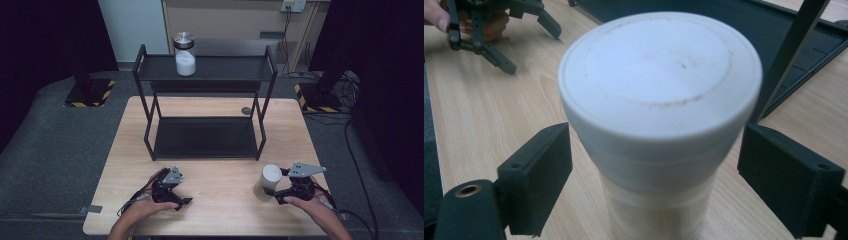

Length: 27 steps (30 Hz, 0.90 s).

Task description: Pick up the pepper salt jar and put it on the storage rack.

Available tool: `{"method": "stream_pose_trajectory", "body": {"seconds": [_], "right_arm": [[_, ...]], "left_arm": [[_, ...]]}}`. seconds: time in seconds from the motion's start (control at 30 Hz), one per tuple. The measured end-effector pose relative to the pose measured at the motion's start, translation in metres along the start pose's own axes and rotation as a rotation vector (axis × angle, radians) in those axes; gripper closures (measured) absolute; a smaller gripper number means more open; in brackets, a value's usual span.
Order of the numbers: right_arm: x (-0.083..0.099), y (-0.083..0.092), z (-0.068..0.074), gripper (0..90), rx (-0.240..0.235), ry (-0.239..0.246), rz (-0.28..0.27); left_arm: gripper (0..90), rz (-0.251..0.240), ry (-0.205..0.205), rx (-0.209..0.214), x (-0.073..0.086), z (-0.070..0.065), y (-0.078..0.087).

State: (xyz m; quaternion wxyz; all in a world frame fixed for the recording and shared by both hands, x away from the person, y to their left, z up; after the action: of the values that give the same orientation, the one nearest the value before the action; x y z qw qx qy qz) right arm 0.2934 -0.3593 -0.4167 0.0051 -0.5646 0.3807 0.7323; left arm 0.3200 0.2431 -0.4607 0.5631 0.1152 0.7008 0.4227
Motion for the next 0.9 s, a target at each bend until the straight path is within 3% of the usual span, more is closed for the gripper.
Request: {"method": "stream_pose_trajectory", "body": {"seconds": [0.43, 0.9], "right_arm": [[0.004, -0.002, 0.002, 32.3, 0.009, -0.009, -0.047], [0.011, -0.002, 0.012, 35.6, 0.054, 0.023, -0.084]], "left_arm": [[1.1, 0.000, 0.000, 0.000, 0.000, 0.000, 0.000], [1.0, 0.001, 0.000, 0.000, 0.000, 0.000, 0.001]]}}
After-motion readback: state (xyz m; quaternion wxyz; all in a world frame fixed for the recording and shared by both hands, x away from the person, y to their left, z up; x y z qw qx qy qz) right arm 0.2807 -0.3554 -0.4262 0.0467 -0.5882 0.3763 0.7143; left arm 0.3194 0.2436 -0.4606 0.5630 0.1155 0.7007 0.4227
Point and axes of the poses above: each handheld gripper's, and its own axes: y roughly backward along the jaws, x roughly out of its underside, z roughly to its left, the point moved 2 cm from there along -y, roughly forward along the jaws, and after that the axes turned 2 degrees about z, right-handed, at the moved point
